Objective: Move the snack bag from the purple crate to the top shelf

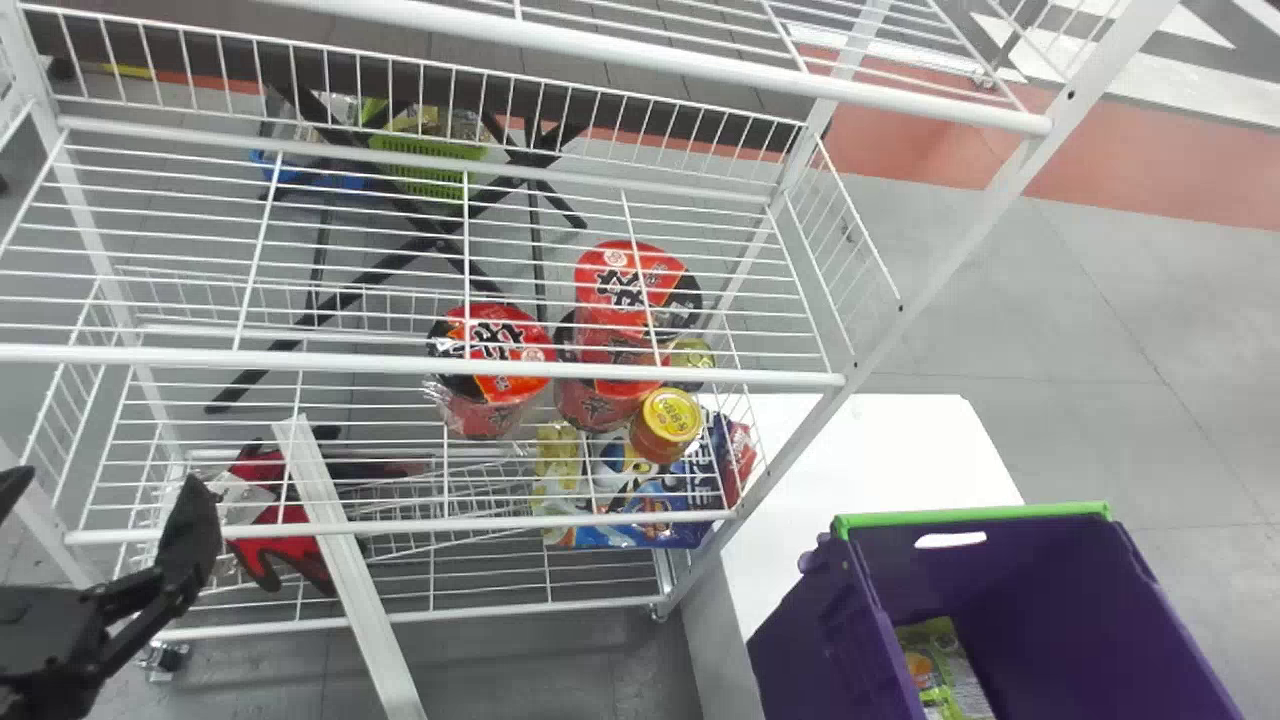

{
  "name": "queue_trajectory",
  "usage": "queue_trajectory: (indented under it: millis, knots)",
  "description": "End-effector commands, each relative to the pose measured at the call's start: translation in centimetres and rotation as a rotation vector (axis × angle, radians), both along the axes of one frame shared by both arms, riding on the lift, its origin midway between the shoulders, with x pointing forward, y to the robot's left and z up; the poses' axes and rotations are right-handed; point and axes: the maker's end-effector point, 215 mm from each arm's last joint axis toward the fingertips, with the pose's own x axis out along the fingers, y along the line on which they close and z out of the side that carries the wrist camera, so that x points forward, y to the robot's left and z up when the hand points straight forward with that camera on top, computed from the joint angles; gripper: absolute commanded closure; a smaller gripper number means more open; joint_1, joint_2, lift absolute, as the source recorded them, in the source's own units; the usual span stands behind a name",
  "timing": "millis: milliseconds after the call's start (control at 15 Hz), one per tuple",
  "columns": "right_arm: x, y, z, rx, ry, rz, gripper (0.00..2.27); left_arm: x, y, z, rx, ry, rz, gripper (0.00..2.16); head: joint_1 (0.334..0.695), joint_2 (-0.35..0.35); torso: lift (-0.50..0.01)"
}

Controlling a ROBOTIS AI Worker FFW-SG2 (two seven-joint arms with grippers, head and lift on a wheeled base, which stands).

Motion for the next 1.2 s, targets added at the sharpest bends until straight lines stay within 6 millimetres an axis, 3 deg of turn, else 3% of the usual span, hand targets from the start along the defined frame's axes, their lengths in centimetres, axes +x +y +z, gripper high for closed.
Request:
queue_trajectory:
  millis: [0,1133]
  knots:
    - [0.05,-0.2,0.18,-0.002,-0.005,-0.005,1.48,-0.09,0.02,-0.32,0.001,0.006,0.001,0.07,0.695,-0.35,-0.363]
    - [0.16,-0.45,0.59,-0.006,-0.017,-0.014,1.48,-0.37,0.3,-0.12,-0.009,0.004,0.009,0.07,0.695,-0.35,-0.296]
